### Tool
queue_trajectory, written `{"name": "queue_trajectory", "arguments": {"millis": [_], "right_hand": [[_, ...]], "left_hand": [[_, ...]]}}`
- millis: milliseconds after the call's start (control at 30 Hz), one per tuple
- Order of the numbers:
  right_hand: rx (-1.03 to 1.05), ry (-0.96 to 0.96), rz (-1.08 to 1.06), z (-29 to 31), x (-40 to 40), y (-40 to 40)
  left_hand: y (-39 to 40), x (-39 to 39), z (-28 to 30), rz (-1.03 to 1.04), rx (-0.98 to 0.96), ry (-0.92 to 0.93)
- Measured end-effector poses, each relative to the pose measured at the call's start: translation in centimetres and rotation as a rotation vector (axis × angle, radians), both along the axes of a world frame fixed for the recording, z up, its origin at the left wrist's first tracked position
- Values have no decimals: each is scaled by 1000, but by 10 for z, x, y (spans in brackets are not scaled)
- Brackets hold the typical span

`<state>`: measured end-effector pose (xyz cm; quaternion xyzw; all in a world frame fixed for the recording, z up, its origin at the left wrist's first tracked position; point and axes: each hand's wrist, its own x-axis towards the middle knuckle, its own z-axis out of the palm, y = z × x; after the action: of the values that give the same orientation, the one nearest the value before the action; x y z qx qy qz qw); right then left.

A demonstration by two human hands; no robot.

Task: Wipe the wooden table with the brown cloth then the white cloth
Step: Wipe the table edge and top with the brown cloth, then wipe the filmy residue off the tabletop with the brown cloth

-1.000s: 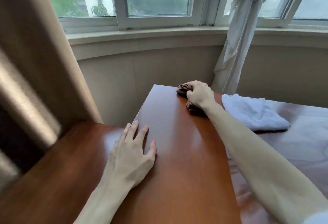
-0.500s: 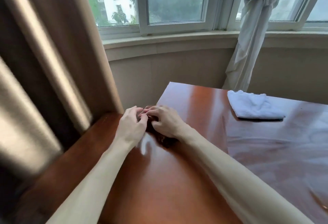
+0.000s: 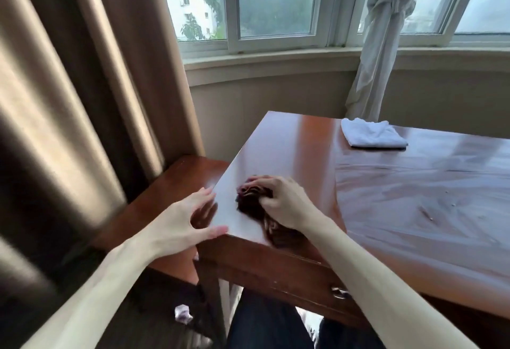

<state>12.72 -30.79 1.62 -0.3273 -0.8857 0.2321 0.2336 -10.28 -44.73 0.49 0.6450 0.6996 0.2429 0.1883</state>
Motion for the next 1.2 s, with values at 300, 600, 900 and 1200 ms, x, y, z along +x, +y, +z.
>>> {"name": "queue_trajectory", "arguments": {"millis": [300,600,900,1200], "right_hand": [[67,-8,70,-7,6,-50],[86,-40,-219,-17,95,-29],[92,-73,-218,-11,102,1],[58,-112,-296,1,99,91]], "left_hand": [[3,-7,-7,-22,91,302],[63,83,-7,-7,88,24],[115,123,6,164,38,480],[276,169,50,-63,155,118]]}}
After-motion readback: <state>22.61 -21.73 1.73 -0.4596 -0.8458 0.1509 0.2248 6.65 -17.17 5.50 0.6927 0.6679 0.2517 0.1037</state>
